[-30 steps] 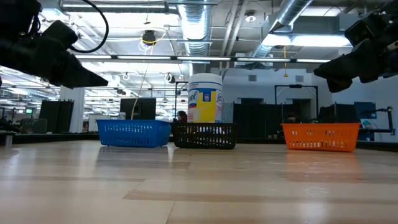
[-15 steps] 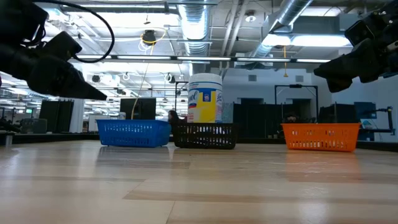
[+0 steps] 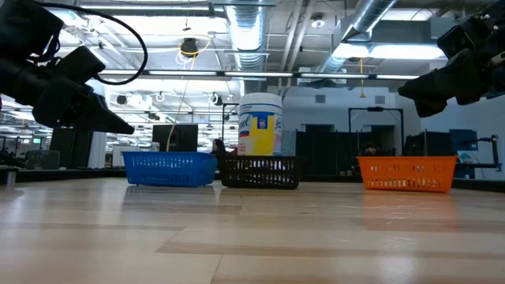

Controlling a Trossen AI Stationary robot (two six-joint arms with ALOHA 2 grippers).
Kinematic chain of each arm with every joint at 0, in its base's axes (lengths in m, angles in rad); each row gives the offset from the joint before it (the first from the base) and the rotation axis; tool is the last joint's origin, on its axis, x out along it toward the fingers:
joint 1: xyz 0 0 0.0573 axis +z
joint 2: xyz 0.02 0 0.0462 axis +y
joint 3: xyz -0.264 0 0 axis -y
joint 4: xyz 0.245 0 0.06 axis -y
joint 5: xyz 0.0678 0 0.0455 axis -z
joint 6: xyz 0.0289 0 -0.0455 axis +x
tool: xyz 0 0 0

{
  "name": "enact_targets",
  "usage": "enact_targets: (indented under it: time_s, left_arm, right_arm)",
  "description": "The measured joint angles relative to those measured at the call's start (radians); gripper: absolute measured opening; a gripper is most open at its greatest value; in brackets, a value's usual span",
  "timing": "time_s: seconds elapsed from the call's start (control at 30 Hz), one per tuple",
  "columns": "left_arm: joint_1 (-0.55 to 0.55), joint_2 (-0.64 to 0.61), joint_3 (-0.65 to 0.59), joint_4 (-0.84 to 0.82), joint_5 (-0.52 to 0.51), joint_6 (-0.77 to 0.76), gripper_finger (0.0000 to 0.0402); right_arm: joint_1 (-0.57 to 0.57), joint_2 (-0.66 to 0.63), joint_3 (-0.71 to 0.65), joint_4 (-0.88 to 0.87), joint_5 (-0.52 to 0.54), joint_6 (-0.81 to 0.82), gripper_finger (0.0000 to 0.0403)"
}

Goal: Pick & Place First Aid Supplies
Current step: Return to Home Position

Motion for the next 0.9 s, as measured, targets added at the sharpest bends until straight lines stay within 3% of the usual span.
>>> enact_targets:
  time_s: [0.9]
  left_arm:
    - [0.0, 0.0, 0.0, 0.014, 0.0, 0.0, 0.0012]
  right_arm:
    - [0.0, 0.0, 0.0, 0.0, 0.0, 0.0, 0.0077]
